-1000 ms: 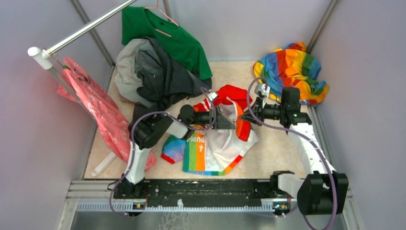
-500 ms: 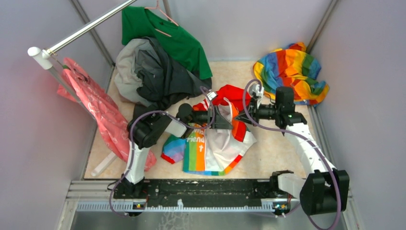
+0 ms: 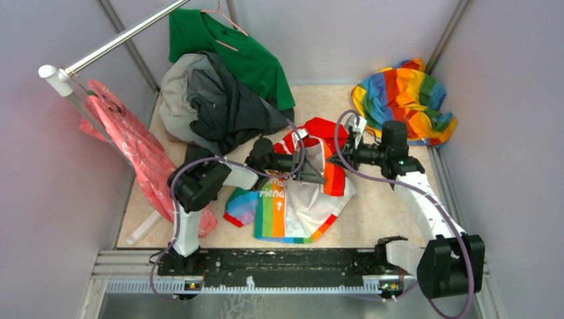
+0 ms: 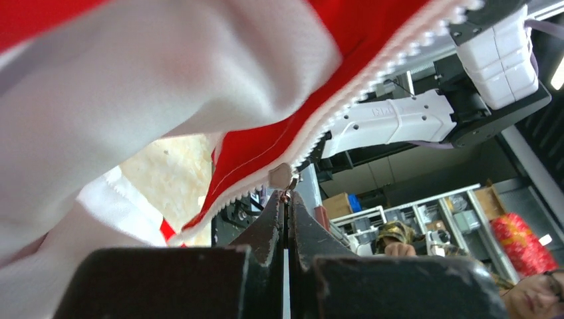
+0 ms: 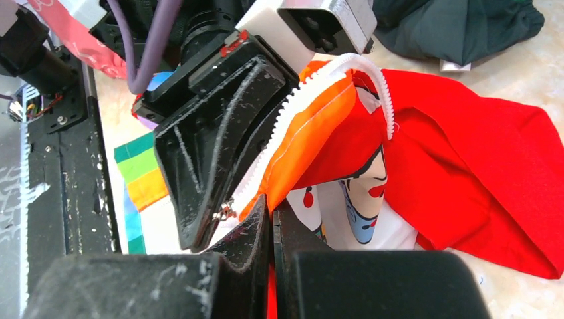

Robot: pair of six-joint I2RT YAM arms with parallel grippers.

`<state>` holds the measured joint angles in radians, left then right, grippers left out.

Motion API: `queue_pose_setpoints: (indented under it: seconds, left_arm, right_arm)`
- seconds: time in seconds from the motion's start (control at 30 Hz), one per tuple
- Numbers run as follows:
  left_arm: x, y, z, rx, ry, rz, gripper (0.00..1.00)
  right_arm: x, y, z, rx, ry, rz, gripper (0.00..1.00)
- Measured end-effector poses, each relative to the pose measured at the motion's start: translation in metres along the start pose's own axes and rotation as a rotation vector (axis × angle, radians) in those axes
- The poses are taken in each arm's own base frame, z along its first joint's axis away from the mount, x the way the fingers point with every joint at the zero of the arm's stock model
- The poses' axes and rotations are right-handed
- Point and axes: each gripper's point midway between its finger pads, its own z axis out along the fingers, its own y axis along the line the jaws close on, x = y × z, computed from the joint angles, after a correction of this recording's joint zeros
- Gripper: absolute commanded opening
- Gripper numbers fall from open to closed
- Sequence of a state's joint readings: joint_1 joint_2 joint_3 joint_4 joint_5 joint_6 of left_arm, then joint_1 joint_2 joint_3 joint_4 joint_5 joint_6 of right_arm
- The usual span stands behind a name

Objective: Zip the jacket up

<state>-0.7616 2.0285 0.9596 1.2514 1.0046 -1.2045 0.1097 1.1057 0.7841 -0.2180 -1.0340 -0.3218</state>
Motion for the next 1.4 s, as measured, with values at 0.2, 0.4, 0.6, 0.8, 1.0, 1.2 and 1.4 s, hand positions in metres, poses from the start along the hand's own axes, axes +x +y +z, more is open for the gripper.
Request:
queue_pose_setpoints:
  seconds: [0.2, 0.4, 0.6, 0.8, 1.0, 1.2, 1.4]
  left_arm:
    - [-0.006, 0.02, -0.023, -0.068, -0.057, -0.142, 0.0]
    - [-0.012, 0.032, -0.031, -0.1, -0.076, -0.171, 0.0]
    - [-0.011, 0.036, -0.029, -0.122, -0.033, -0.179, 0.0]
    - [-0.009, 0.031, -0.028, -0.109, 0.006, -0.209, 0.0]
    - [-0.013, 0.019, -0.032, -0.072, -0.004, -0.259, 0.0]
    - [-0.015, 0.006, -0.042, -0.02, -0.036, -0.272, 0.0]
    - [-0.011, 0.024, -0.055, -0.025, -0.09, -0.34, 0.0]
  right_arm:
    - [0.003, 0.003, 0.001, 0.003, 0.014, 0.01, 0.0]
    - [0.01, 0.002, 0.002, 0.019, 0.037, 0.026, 0.0]
    - [0.016, 0.007, 0.009, 0.008, 0.057, -0.008, 0.0]
    - [0.025, 0.028, 0.032, -0.07, 0.107, -0.09, 0.0]
    - [0.023, 0.028, 0.042, -0.068, 0.103, -0.139, 0.0]
    - [0.022, 0.017, 0.039, -0.015, 0.107, -0.146, 0.0]
    - [0.022, 0.016, 0.036, -0.013, 0.108, -0.137, 0.0]
